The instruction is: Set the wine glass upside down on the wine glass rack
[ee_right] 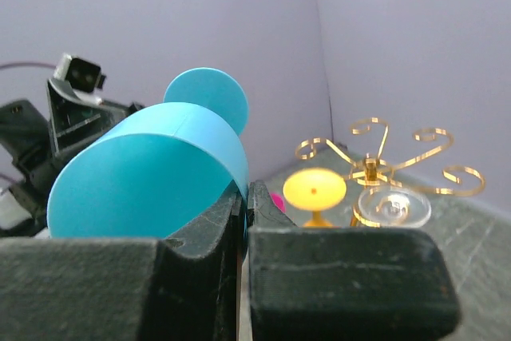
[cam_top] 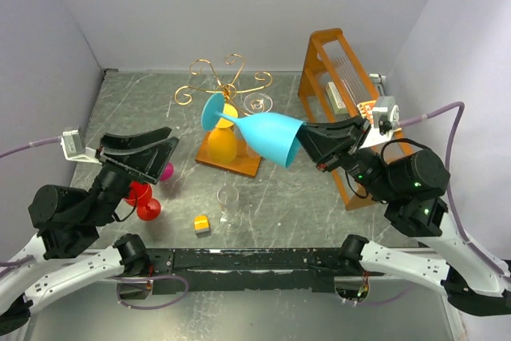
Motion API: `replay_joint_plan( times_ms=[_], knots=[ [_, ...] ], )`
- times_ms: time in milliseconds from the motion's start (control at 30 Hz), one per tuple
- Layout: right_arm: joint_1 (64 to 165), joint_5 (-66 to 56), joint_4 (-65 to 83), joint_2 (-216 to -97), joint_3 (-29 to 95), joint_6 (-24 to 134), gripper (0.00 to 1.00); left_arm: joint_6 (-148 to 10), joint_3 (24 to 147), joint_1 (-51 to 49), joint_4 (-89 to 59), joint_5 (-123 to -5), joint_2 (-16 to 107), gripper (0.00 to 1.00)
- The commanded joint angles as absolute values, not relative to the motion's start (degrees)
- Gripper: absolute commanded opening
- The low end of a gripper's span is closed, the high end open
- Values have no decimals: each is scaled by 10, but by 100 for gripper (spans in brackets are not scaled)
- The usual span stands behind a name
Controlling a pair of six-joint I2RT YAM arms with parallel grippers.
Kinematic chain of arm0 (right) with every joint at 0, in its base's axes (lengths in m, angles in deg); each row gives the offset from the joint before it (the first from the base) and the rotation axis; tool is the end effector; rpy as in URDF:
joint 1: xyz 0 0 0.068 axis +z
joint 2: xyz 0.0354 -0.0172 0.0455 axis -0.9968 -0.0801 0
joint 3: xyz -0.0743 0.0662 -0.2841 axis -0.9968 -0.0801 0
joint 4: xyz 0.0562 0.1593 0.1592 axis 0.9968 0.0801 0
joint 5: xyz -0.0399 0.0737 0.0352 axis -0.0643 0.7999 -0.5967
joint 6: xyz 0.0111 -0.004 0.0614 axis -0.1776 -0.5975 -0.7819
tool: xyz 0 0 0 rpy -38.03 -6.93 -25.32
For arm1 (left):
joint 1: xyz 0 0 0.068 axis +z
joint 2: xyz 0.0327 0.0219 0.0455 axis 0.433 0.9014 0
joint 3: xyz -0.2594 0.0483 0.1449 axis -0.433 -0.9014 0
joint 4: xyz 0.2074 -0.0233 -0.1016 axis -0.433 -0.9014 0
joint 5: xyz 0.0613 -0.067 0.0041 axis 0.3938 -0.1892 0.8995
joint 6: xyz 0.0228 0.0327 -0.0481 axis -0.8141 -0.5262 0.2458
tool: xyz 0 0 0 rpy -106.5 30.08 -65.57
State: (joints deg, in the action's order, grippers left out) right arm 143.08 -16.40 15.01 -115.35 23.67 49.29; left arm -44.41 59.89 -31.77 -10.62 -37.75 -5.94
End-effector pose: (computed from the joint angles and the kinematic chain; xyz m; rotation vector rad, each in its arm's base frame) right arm 0.0408 0.0593 0.4911 -0.4422 1.2117 1.0285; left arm 0.0281 -0.0165 0.4278 -0.0946 1.1753 -1.2955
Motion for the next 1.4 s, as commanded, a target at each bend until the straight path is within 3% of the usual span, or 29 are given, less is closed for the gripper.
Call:
replay_joint_plan(
  times_ms=[0,300,700,1033,1367],
  knots=[
    [1433,-172,1,-1184,223,506,0,-404,611,-319,-50,-345,-29,94],
    [1433,-204,-80,-1259,217,480,0,-344,630,-319,-35,-325,15,96],
    [1434,-147,-129,-1318,217,449,0,-328,575,-319,69,-294,6,99],
    [1433,-104,-172,-1334,192,421,0,-324,560,-319,138,-283,18,72],
    [1434,-31,-193,-1338,161,394,0,-325,533,-319,202,-244,23,64]
  ],
)
